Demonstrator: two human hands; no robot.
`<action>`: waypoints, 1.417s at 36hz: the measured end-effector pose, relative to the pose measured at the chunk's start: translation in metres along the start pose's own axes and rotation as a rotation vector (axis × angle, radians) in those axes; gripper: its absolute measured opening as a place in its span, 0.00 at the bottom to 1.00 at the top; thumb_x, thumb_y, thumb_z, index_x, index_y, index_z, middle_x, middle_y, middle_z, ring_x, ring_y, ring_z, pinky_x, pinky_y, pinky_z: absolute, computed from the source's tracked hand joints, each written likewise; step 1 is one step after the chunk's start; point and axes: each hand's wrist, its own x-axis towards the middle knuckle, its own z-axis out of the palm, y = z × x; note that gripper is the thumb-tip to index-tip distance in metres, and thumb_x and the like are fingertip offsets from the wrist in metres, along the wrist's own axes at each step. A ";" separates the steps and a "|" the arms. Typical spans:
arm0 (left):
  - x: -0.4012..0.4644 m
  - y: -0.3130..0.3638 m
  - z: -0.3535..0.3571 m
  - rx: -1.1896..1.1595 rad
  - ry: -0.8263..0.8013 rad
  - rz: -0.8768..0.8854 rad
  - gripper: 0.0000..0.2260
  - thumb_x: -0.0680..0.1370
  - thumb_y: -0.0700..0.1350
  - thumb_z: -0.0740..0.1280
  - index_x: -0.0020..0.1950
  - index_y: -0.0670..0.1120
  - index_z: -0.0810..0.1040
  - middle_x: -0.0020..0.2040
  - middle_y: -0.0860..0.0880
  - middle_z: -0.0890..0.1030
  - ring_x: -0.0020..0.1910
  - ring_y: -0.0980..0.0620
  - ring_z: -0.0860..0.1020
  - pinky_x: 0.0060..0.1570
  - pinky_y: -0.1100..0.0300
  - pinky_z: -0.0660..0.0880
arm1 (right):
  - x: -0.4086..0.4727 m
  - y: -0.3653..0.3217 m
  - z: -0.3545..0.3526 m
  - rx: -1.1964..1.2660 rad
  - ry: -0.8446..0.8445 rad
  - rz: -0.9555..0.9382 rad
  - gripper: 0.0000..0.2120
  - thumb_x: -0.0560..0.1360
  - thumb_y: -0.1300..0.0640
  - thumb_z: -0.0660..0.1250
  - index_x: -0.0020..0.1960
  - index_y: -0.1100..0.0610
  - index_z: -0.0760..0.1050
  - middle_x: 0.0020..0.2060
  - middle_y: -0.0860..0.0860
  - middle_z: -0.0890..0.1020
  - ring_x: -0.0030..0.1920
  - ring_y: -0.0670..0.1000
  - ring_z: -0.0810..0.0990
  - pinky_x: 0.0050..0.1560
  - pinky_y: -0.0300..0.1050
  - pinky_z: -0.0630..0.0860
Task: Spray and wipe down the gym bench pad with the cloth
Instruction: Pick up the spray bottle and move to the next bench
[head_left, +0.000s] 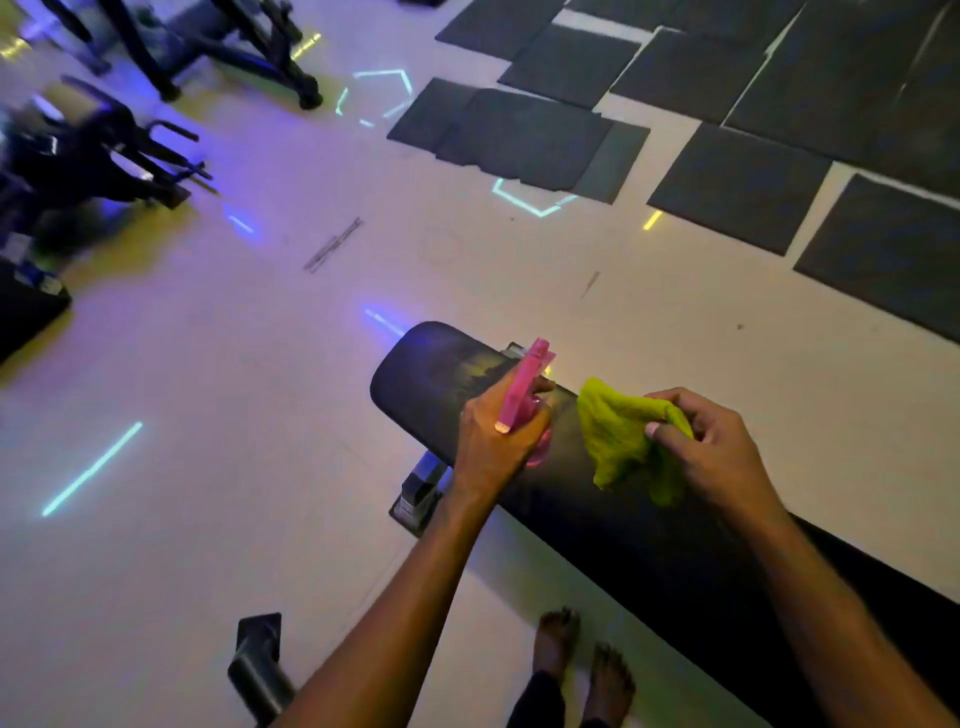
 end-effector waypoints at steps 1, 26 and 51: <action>-0.004 0.015 -0.004 -0.003 -0.011 0.015 0.21 0.77 0.35 0.71 0.70 0.43 0.78 0.55 0.46 0.87 0.52 0.50 0.86 0.59 0.52 0.81 | -0.007 -0.011 -0.009 -0.008 0.010 -0.012 0.14 0.77 0.70 0.66 0.47 0.52 0.81 0.40 0.50 0.84 0.40 0.43 0.79 0.41 0.35 0.74; -0.018 0.232 -0.058 -0.325 -0.518 0.376 0.21 0.77 0.39 0.67 0.71 0.41 0.75 0.66 0.46 0.81 0.65 0.47 0.81 0.65 0.41 0.78 | -0.201 -0.174 -0.083 0.073 0.691 -0.116 0.07 0.77 0.58 0.68 0.52 0.51 0.82 0.44 0.46 0.86 0.48 0.50 0.83 0.48 0.47 0.77; -0.122 0.223 -0.128 -0.371 -1.553 0.574 0.24 0.77 0.29 0.68 0.65 0.55 0.76 0.65 0.43 0.82 0.66 0.44 0.80 0.67 0.39 0.76 | -0.419 -0.205 0.168 0.178 1.599 0.218 0.15 0.72 0.54 0.67 0.55 0.58 0.81 0.44 0.53 0.85 0.45 0.51 0.82 0.49 0.46 0.79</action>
